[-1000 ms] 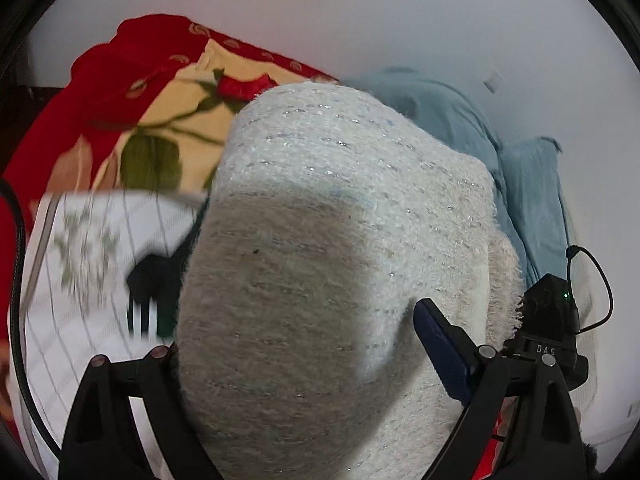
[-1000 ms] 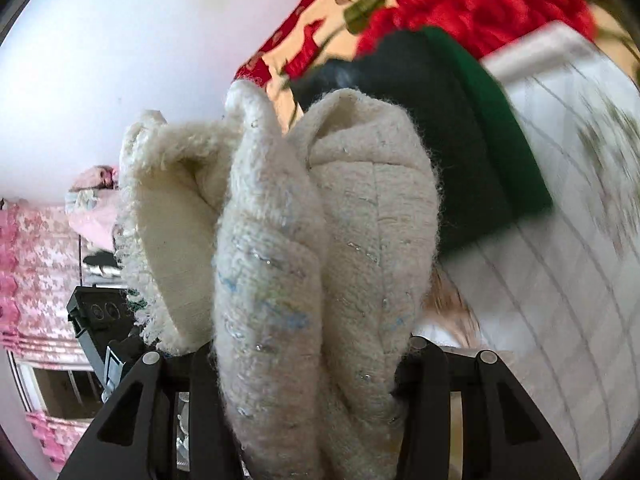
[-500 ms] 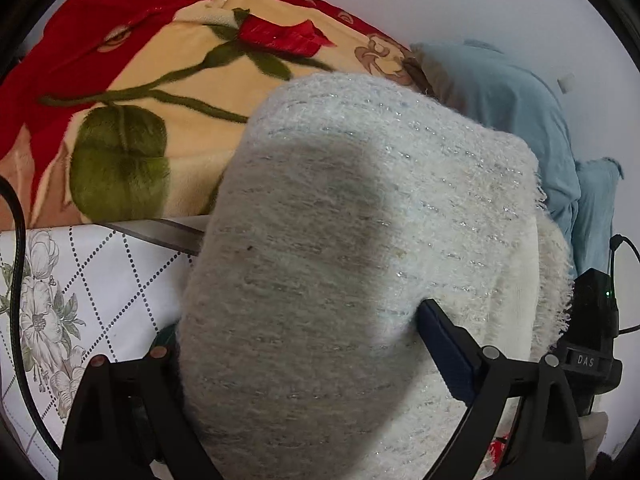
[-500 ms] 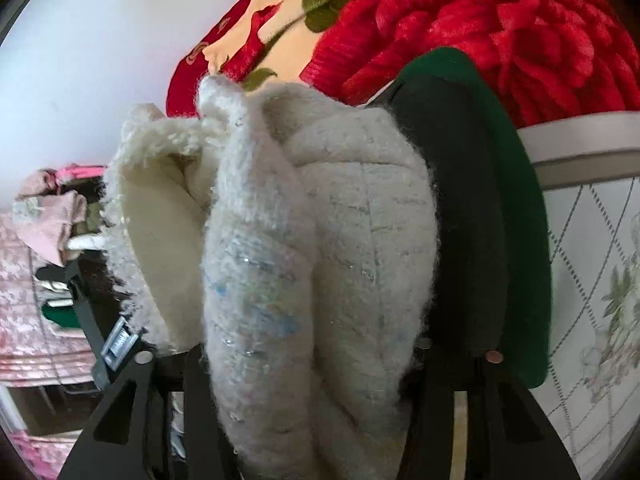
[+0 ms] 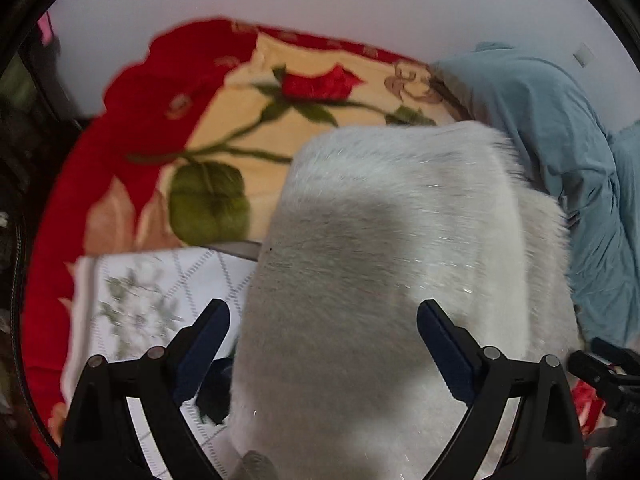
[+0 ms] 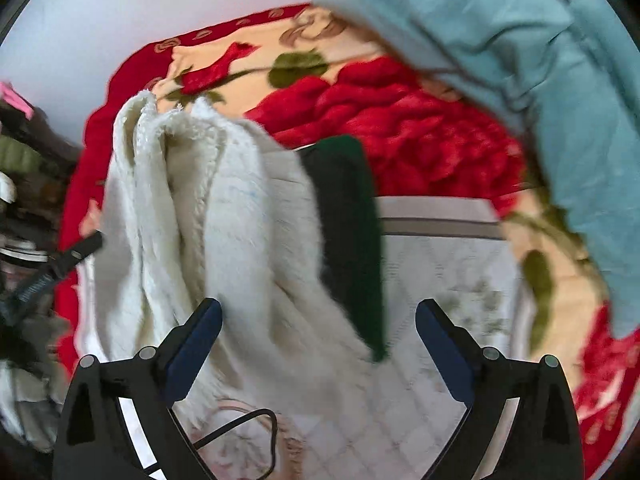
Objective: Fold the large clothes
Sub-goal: 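Set the folded cardigan on the green garment and open both tools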
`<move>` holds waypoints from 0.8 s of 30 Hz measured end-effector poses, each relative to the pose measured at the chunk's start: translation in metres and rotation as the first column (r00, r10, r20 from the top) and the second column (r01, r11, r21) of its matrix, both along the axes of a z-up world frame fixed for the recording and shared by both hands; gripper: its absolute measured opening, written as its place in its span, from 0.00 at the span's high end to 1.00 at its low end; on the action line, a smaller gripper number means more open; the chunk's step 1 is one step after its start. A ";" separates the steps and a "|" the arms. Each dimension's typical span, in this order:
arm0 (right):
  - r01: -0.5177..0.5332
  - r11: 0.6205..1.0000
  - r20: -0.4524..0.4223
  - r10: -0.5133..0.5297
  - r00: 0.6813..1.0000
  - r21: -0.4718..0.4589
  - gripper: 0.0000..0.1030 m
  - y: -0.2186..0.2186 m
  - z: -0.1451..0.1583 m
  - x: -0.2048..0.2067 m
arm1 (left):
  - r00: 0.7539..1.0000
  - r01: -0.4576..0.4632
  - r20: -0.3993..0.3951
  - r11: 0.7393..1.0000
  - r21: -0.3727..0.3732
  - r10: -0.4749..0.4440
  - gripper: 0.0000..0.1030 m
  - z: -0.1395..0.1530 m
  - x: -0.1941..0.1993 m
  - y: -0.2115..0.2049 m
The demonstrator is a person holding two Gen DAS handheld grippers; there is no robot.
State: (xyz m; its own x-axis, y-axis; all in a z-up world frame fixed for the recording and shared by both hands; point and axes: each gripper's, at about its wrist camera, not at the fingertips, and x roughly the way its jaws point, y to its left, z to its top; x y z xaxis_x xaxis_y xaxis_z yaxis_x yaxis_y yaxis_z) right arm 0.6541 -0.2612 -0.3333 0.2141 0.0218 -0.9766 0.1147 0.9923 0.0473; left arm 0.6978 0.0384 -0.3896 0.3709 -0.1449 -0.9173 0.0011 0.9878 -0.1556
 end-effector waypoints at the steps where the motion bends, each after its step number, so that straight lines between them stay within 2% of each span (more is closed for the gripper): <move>1: 0.006 1.000 0.009 -0.006 1.000 -0.025 0.04 0.000 0.008 -0.009 | 1.000 0.005 0.018 1.000 0.022 -0.005 0.06 0.007 -0.005 -0.002; 4: 0.024 0.998 0.019 -0.022 1.000 -0.066 0.04 0.003 0.024 -0.028 | 0.998 0.000 0.057 0.997 0.071 -0.004 0.06 0.030 -0.028 -0.007; 9: 0.062 0.987 0.063 -0.053 0.997 -0.146 0.03 0.003 0.067 -0.078 | 0.995 -0.028 0.101 0.996 0.086 0.019 0.05 0.073 -0.073 -0.003; 12: 0.076 0.982 0.089 -0.061 0.994 -0.173 0.01 0.006 0.094 -0.109 | 0.994 -0.012 0.112 0.995 0.101 0.000 0.05 0.102 -0.106 -0.008; 15: 0.090 0.980 0.114 -0.070 0.991 -0.179 0.00 0.011 0.129 -0.147 | 0.992 -0.021 0.124 0.992 0.125 0.006 0.05 0.133 -0.145 -0.009; 21: 0.081 0.977 0.185 -0.043 0.982 -0.199 0.00 0.025 0.216 -0.228 | 0.989 -0.035 0.149 0.996 0.083 0.023 0.05 0.200 -0.224 -0.009; 24: 0.060 0.973 0.221 -0.009 0.975 -0.224 0.00 0.032 0.259 -0.265 | 0.985 -0.032 0.175 0.995 0.089 0.016 0.05 0.231 -0.258 -0.011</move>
